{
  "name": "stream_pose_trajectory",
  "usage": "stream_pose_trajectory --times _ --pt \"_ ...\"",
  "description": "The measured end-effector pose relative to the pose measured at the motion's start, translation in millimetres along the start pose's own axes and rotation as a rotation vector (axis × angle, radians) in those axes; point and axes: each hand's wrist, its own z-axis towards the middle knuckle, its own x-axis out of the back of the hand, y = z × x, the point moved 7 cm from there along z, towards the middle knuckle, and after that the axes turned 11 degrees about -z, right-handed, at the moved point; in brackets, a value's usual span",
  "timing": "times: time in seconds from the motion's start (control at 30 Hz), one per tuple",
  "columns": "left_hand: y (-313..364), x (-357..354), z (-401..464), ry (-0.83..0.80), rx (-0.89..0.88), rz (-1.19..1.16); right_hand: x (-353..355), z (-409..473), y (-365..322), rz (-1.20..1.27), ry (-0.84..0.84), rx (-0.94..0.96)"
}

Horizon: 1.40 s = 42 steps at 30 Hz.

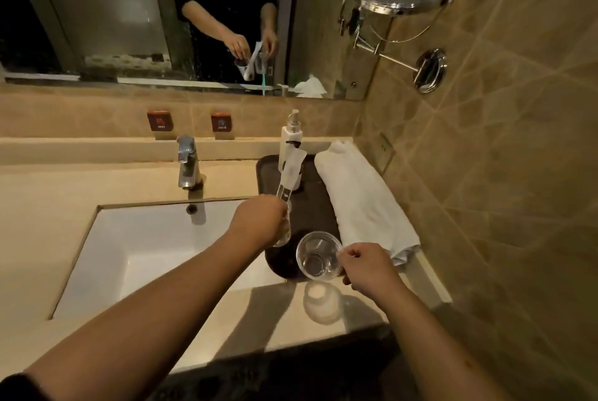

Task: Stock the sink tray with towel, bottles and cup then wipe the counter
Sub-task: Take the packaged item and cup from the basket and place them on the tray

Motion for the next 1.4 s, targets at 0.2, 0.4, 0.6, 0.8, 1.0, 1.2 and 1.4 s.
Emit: stream_pose_trajectory --times 0.2,0.4,0.6,0.8,1.0,1.2,1.4 --pt "-21.1 -31.5 89.9 -0.079 -0.017 -0.007 -14.9 67.8 -13.0 -0.080 -0.004 -0.069" --pt "-26.0 -63.7 144.4 -0.148 -0.051 0.023 -36.5 117.2 -14.4 -0.104 -0.069 -0.064" --pt "-20.4 -87.5 167.8 -0.147 -0.056 0.062 -56.6 152.0 -9.8 -0.110 -0.141 -0.046" --pt "-15.5 -102.8 181.4 -0.116 -0.003 0.022 -61.9 176.7 0.1 -0.117 -0.171 -0.014" --pt "-11.7 -111.9 191.4 -0.078 0.041 -0.009 -59.8 190.1 6.7 -0.113 -0.195 0.027" --pt "-19.1 -114.4 192.9 -0.048 0.125 -0.080 -63.5 189.0 5.5 -0.083 -0.215 0.094" --pt "-23.0 -116.6 186.2 -0.059 0.158 -0.124 -63.1 191.7 9.4 -0.092 -0.204 0.095"
